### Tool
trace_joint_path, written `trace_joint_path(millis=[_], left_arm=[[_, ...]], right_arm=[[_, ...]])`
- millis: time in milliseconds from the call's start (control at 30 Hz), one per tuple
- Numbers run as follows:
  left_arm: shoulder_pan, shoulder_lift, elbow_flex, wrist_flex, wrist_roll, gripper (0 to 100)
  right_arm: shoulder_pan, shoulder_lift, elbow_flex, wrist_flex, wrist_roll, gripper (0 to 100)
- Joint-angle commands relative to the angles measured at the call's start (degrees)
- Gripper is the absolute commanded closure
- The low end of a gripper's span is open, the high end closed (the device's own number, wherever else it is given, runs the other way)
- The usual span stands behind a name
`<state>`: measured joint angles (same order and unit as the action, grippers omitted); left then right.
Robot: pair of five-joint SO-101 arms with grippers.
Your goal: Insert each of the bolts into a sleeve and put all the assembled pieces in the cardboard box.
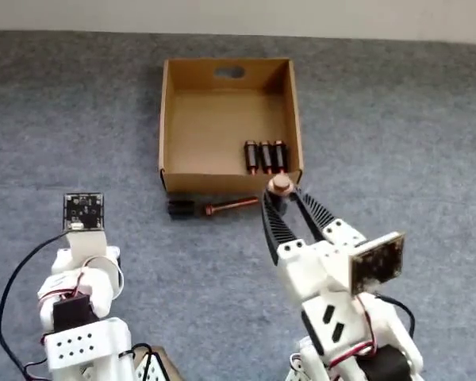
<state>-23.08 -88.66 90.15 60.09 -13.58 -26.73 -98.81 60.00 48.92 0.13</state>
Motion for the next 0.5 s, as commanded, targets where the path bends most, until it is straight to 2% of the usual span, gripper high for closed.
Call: trace_joint_path(millis=[0, 67, 200, 300, 467], left_arm=[[-3.1, -0.1, -5.7, 7.4, -5.4, 94], [-4.2, 0.0, -6.3, 9.9, -8.9, 94], [-4.0, 0.0, -1.6, 9.4, -11.8, 94], [-4.0, 0.0, 0.9, 5.0, -11.7, 94], [-2.6, 0.0, 0.8, 4.5, -8.5, 94]], right_arm=[[0.8, 8.9, -7.1, 0.0, -0.1, 99.1], [0.8, 15.3, -9.4, 0.0, -0.1, 99.1], [0.8, 27.8, -13.4, 0.0, -0.4, 99.2], [0.8, 35.5, -15.5, 0.0, -0.4, 99.2], [0.8, 45.0, -18.5, 0.0, -0.5, 99.2]])
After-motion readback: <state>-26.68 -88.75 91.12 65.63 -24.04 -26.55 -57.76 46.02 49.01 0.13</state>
